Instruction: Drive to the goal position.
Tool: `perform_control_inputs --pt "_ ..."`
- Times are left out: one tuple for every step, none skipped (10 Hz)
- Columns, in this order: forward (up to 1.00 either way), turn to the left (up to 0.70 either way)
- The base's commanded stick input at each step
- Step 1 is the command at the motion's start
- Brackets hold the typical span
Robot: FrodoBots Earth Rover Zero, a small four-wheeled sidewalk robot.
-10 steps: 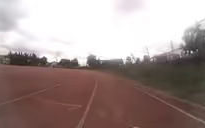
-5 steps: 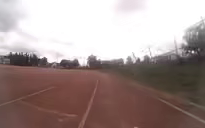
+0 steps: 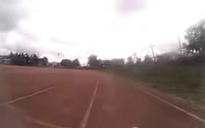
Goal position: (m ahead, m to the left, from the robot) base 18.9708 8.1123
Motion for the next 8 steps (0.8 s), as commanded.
perform_control_inputs --pt "0.70 0.00" --pt "0.70 0.00" --pt "0.70 0.00" --pt "0.70 0.00" --pt "0.70 0.00" --pt "0.70 0.00" --pt "0.70 0.00" --pt "0.70 0.00"
